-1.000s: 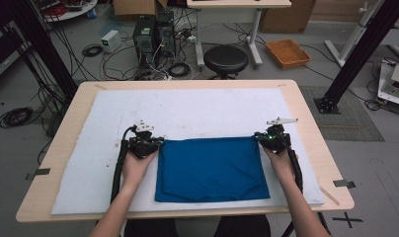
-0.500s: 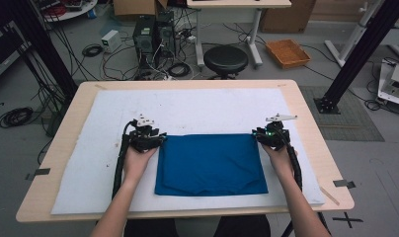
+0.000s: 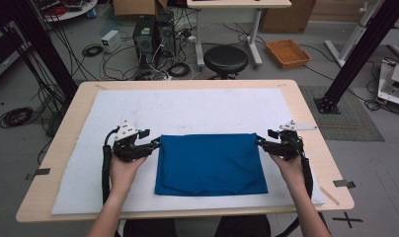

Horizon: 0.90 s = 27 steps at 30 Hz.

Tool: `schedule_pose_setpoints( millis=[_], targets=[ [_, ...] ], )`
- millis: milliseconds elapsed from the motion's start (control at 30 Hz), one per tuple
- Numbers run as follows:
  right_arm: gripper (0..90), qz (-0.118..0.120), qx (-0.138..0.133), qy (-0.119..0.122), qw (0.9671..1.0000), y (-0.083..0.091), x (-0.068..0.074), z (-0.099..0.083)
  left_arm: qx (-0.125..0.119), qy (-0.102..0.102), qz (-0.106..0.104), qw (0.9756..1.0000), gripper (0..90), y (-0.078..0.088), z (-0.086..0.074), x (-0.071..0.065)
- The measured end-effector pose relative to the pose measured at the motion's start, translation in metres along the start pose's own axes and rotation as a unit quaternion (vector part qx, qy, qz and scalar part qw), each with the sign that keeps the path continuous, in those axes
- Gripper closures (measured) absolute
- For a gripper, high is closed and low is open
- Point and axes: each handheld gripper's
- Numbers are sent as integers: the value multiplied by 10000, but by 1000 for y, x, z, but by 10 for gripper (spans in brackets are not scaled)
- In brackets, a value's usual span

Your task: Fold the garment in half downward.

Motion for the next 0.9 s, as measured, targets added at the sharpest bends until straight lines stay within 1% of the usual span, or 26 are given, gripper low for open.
schedule_pose_setpoints(
  millis=[33, 67, 133, 167, 200, 233, 267, 300, 367, 400, 467, 533, 633, 667, 767, 900],
  targets=[
    [386, 40, 4, -35, 10000, 2, -1, 0, -52, -73, -21, 10000, 440, 1, -1, 0],
    [374, 58, -22, -41, 10000, 3, -2, -1, -144, -77, -60, 9998, 440, 2, -2, 0],
    [317, 95, -47, -57, 9999, 5, -3, -1, -169, -4, -144, 9998, 440, 3, -1, -2],
    [297, 127, -59, -82, 9999, 6, -4, -1, -116, 38, -177, 9998, 440, 3, 0, -2],
    [279, 156, -89, -100, 9998, 7, -6, -1, -24, 90, -164, 9998, 434, 2, 1, -3],
    [272, 154, -120, -138, 9997, 8, -7, -1, 71, 111, -141, 9998, 407, 2, 3, -4],
    [272, 180, -145, -166, 9996, 9, -8, 0, 107, 176, -104, 9997, 374, 2, 4, -4],
    [272, 195, -151, -196, 9995, 10, -8, 0, 106, 220, -103, 9997, 365, 2, 4, -4],
    [272, 167, -174, -200, 9995, 11, -9, 0, 89, 360, -158, 9992, 352, 4, 6, -2],
    [272, 182, -184, -171, 9995, 12, -9, 0, 92, 330, -130, 9993, 346, 5, 7, -3],
    [272, 192, -191, -165, 9995, 13, -9, 0, 74, 169, 38, 9998, 341, 6, 9, -6],
    [272, 189, -194, -188, 9995, 14, -9, 0, 58, 130, 100, 9998, 315, 7, 10, -9],
    [273, 201, -193, -222, 9994, 15, -11, -1, 120, 162, -98, 9997, 315, 5, 11, -10],
    [273, 211, -189, -236, 9993, 15, -11, -1, 137, 146, -123, 9997, 319, 4, 11, -10],
    [277, 235, -186, -258, 9992, 16, -12, -1, 51, 133, -150, 9998, 321, 5, 13, -12],
    [279, 240, -216, -262, 9991, 18, -11, 0, -29, 20, -102, 9999, 321, 8, 15, -15]
  ],
)
Point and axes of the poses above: each handheld gripper's, and its own axes: y roughly backward along the jaws, z roughly out of its top, x roughly to its left, and after that the axes turned 5 degrees about y, right-handed
